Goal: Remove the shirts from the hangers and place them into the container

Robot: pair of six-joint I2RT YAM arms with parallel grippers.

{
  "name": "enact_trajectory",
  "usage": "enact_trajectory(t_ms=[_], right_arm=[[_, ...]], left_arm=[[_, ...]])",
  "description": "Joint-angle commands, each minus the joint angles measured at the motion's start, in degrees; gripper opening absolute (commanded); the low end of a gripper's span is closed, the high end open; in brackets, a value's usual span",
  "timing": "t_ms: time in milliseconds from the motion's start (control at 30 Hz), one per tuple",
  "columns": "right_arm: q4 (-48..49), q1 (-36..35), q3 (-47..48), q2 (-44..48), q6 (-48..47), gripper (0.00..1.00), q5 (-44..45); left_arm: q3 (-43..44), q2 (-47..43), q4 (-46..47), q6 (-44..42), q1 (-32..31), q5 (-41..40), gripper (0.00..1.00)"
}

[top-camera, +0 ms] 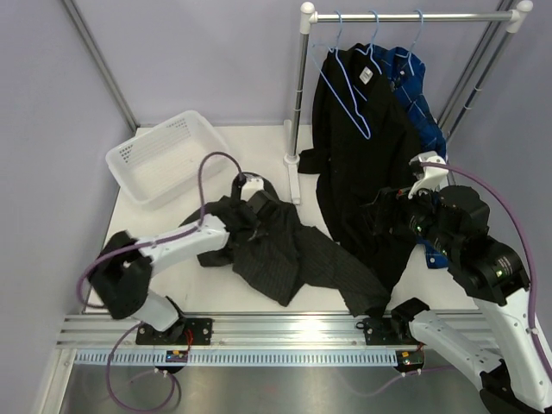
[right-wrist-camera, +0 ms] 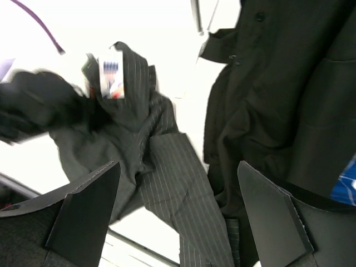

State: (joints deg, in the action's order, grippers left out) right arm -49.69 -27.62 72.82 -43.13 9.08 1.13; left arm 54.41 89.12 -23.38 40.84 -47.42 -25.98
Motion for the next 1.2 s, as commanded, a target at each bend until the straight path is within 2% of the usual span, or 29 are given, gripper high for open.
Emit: enact_trajectory(t_ms=[0, 100, 167, 233, 367, 400, 567, 767, 867, 1167], right_arm=[[0.7, 0.1, -0.8, 1.0, 0.3, 0.96, -5.1], [0.6, 0.1, -1.1, 1.8, 0.1, 0.96, -6.2], [0.2, 0.0, -1.1, 2.4, 0.1, 0.96, -7.3], [0.2, 0.1, -1.2, 3.0, 0.1, 0.96, -7.8], [0.9, 0.1, -1.4, 2.8, 0.7, 0.96, -7.8], [1.3, 0.1, -1.7, 2.8, 1.2, 0.96, -7.7], [3.5, 0.1, -2.1, 1.5, 3.8, 0.96, -7.1], [4.3, 0.1, -2.1, -0.5, 4.0, 0.96, -6.1], [5.1, 0.1, -2.5, -1.7, 3.9, 0.96, -6.4], [8.6, 0.1, -4.2, -4.7, 3.1, 0.96, -8.3]], left_arm=[[11.4, -11.8, -11.1, -4.6, 1.5, -8.6, 0.0], [23.3, -16.9, -16.1, -8.7, 4.9, -9.5, 0.0], [29.7, -17.8, -17.9, -11.0, 7.3, -9.0, 0.0], [39.9, -17.2, -19.7, -15.0, 11.0, -8.4, 0.0], [56.7, -13.5, -20.0, -22.0, 17.2, -7.9, 0.0], [63.3, -11.0, -20.0, -24.0, 19.9, -7.9, 0.0], [79.6, -2.9, -19.3, -24.2, 30.0, -1.9, 0.0], [80.5, -1.1, -8.5, -17.2, 45.2, 8.5, 0.0], [80.2, -0.5, -3.4, -17.0, 47.3, 11.2, 0.0], [76.3, 0.8, 10.4, -18.2, 55.0, 12.9, 0.0]])
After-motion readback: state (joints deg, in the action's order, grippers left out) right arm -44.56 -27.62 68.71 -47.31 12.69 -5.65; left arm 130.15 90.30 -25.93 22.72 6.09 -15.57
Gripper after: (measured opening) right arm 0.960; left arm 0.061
